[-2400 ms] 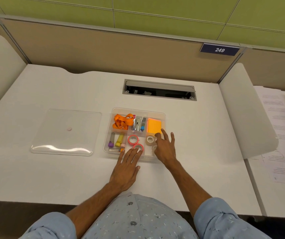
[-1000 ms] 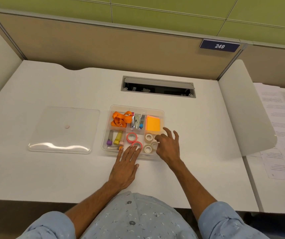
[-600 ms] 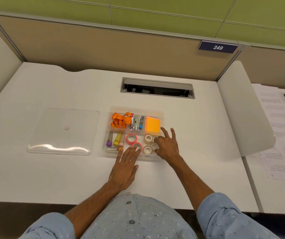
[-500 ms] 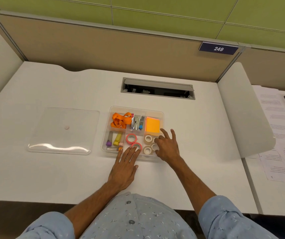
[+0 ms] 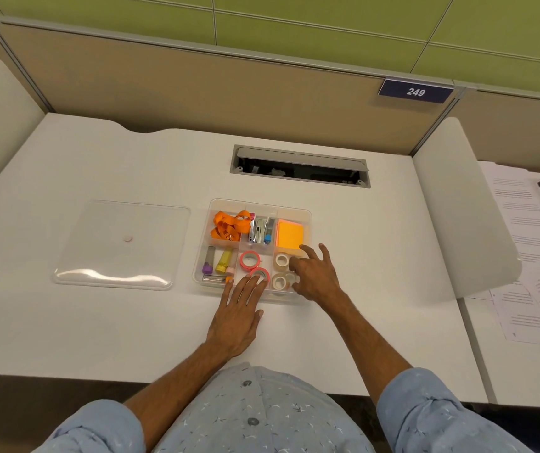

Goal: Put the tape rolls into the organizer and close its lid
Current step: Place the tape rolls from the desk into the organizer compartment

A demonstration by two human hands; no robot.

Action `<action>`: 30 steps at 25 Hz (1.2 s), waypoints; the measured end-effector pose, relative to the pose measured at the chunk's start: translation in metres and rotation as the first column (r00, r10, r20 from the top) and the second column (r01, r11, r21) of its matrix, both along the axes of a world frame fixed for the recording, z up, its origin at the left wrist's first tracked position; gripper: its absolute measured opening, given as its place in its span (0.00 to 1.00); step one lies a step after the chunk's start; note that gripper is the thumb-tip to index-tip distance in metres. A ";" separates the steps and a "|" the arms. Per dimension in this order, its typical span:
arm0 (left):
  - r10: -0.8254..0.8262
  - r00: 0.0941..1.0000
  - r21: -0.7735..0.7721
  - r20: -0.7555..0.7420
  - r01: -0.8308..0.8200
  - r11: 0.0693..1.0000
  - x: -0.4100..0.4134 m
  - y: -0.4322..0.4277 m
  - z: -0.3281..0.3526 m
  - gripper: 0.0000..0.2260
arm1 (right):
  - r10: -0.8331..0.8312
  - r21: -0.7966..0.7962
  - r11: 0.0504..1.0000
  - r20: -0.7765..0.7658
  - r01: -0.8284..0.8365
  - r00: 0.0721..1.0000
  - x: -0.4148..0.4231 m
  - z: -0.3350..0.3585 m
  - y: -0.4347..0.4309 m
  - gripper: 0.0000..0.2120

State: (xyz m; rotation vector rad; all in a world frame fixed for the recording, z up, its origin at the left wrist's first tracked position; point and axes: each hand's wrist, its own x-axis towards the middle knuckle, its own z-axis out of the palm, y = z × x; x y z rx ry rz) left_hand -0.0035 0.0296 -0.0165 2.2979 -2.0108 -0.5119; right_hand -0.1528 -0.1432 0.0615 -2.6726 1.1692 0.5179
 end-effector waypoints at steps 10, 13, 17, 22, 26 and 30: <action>-0.004 1.000 -0.017 -0.014 0.004 1.000 0.000 0.001 0.000 0.30 | -0.203 0.038 0.979 0.130 0.199 0.971 -0.004 -0.005 0.004 0.13; -0.004 1.000 -0.016 -0.014 0.004 1.000 0.000 0.001 0.000 0.30 | -0.222 0.010 0.975 0.136 0.222 0.966 -0.003 -0.006 0.005 0.11; -0.005 1.000 -0.018 -0.012 0.005 1.000 0.000 0.001 -0.001 0.30 | -0.237 0.004 0.971 0.154 0.239 0.959 -0.010 -0.007 0.004 0.10; 0.001 0.999 -0.026 -0.041 -0.002 1.000 0.001 -0.001 0.000 0.30 | -0.206 -0.032 0.976 0.175 0.214 0.963 -0.016 -0.009 0.008 0.11; 0.001 0.999 -0.034 -0.041 -0.003 0.999 0.001 0.001 -0.001 0.30 | -0.248 -0.039 0.964 0.240 0.265 0.939 -0.019 -0.011 0.010 0.12; 0.005 1.000 -0.022 -0.027 -0.005 1.000 0.000 0.000 -0.001 0.30 | -0.270 -0.042 0.956 0.258 0.290 0.928 -0.015 -0.009 0.007 0.14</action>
